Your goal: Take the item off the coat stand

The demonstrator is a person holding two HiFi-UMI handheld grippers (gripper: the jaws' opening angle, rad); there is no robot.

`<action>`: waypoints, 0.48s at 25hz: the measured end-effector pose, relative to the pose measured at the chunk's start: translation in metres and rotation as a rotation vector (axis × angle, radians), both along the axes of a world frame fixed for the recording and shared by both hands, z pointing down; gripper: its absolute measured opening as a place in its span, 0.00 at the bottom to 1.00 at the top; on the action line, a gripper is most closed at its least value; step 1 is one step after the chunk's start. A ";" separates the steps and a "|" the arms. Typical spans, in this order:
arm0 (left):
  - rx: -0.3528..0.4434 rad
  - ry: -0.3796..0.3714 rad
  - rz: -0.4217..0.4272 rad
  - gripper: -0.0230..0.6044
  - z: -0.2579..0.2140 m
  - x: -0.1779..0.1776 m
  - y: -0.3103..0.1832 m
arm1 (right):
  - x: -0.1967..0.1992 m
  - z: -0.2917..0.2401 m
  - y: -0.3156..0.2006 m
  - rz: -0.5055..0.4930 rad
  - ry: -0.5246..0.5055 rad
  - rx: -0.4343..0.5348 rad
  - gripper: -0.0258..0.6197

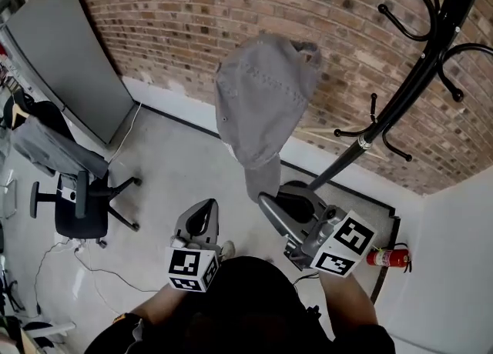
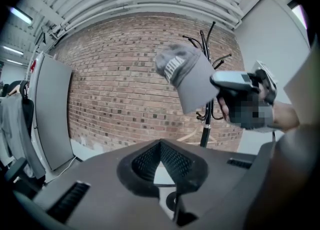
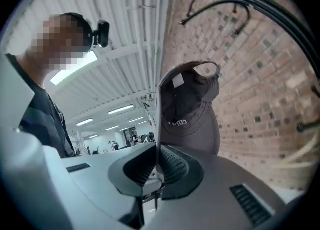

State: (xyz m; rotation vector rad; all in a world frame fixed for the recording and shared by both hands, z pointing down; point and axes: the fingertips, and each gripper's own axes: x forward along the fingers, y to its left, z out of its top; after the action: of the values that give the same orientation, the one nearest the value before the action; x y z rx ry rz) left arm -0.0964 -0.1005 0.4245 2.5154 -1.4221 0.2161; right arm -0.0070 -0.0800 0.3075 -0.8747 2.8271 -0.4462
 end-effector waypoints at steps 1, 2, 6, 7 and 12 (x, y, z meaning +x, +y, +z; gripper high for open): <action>-0.008 -0.004 0.001 0.08 0.003 0.000 0.000 | 0.003 0.021 0.004 -0.003 -0.015 -0.063 0.09; -0.017 -0.008 0.004 0.08 0.007 0.000 0.000 | 0.006 0.043 0.009 -0.001 -0.023 -0.121 0.09; -0.053 -0.039 0.053 0.08 0.022 0.007 0.005 | 0.032 0.123 0.037 0.084 -0.020 -0.323 0.09; -0.061 -0.048 0.075 0.08 0.025 0.011 0.006 | 0.041 0.140 0.046 0.123 -0.022 -0.368 0.09; -0.078 -0.076 0.195 0.08 0.035 0.048 0.008 | 0.090 0.189 0.089 0.324 -0.069 -0.491 0.09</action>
State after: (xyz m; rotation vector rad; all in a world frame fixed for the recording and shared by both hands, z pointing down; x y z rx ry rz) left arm -0.0488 -0.0928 0.4599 2.6050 -1.1692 0.3989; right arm 0.0825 0.0089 0.4961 -1.3413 2.4752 -1.1173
